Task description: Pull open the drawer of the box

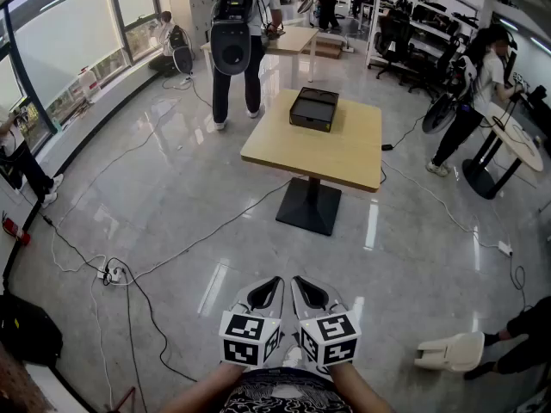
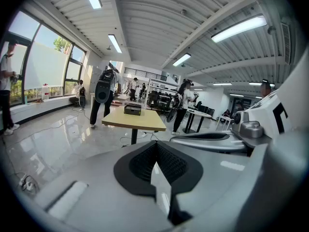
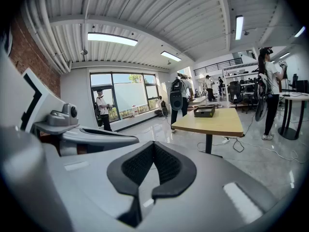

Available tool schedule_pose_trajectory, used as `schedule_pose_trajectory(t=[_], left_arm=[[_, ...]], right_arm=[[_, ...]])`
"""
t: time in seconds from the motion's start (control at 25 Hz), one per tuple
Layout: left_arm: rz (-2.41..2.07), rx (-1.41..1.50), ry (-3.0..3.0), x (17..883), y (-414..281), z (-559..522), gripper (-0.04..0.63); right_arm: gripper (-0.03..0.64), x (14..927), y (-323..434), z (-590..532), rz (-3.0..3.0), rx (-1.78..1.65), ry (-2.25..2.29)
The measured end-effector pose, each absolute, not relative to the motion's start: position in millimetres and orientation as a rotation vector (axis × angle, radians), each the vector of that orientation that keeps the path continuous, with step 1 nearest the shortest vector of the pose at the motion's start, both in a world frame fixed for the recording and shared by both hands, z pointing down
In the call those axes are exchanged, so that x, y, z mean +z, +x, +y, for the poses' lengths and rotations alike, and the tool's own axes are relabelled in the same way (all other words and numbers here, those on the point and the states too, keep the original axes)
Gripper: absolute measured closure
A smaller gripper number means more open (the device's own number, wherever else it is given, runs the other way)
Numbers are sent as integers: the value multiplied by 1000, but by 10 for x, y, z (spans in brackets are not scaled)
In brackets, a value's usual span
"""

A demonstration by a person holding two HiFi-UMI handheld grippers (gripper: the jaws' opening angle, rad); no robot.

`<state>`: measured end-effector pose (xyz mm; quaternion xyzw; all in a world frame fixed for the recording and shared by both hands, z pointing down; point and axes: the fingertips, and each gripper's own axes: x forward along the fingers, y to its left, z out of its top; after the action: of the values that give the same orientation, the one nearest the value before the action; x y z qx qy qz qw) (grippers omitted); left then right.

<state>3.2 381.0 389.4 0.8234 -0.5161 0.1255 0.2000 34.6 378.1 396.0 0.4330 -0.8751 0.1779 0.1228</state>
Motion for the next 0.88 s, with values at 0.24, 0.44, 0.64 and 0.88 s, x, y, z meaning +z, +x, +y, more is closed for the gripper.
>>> schedule_pose_trajectory(t=[0.24,0.44,0.64,0.88], left_arm=[[-1443,367,2304,4048,15,3764,580],[-1430,380,2302,3931,109,3777,580],[-1424,382,2315,4062,-2,3557,580],[-1436,373,2318,4259,550,3250,580]], right_arm=[[611,4107,335,3739,-2561,520,1269],[611,3979,422,3759,-2558,531,1282],[611,4135,311,3560,-2550,540,1296],[611,4349,844,3263,-2556,538,1280]])
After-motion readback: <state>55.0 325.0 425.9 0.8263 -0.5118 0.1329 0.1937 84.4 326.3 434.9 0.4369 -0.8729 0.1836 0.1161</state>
